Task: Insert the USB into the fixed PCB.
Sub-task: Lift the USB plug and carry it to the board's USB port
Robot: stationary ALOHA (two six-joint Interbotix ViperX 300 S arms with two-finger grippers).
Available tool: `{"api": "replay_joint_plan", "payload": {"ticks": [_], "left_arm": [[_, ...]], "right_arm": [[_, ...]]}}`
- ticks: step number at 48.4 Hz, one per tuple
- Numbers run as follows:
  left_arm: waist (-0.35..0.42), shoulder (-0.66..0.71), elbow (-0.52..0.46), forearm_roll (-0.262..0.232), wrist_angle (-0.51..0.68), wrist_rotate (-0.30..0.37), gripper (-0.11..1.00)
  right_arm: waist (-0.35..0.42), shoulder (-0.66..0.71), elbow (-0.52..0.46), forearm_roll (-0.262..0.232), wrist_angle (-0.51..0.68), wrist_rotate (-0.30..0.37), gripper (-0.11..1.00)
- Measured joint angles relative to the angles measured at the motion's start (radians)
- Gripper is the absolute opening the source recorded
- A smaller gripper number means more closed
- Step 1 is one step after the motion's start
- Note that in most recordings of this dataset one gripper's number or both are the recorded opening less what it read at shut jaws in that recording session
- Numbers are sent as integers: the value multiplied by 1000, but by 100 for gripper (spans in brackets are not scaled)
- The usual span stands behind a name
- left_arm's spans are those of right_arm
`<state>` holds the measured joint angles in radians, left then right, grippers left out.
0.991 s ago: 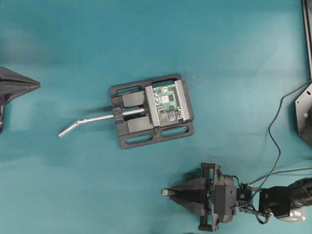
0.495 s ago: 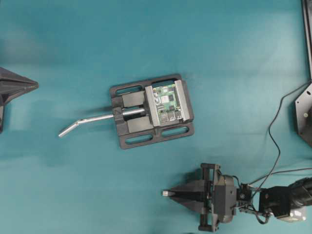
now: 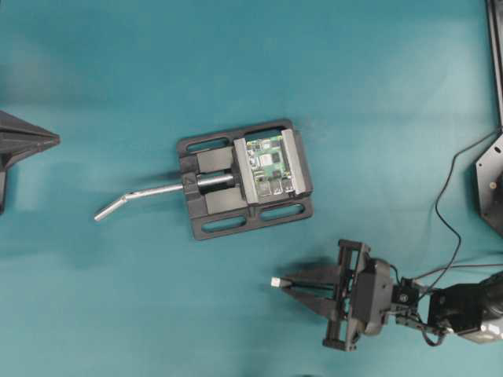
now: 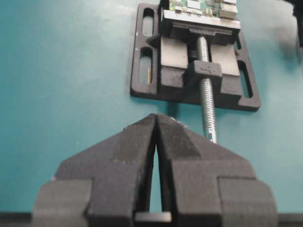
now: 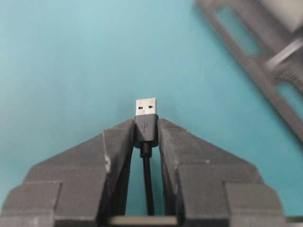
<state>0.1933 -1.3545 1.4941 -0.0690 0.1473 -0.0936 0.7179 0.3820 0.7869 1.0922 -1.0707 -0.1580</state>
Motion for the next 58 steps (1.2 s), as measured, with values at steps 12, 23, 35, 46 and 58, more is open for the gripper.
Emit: {"api": "replay_joint_plan", "payload": {"ticks": [12,23,35,46,58], "left_arm": [[0,0,-14,0,17,0,0],[0,0,-15,2,18,2,0],[0,0,-14,0,18,0,0],[0,0,-15,2,18,0,0],[0,0,-14,2,18,0,0]], "right_arm": [[0,-12,-31,140,-107,-31,18],[-2,3,-94,350,-196,-181,18],[0,26,-164,463,-285,-209,18],[0,35,-206,574,-373,-207,18],[0,41,-222,617,-428,-201,18]]}}
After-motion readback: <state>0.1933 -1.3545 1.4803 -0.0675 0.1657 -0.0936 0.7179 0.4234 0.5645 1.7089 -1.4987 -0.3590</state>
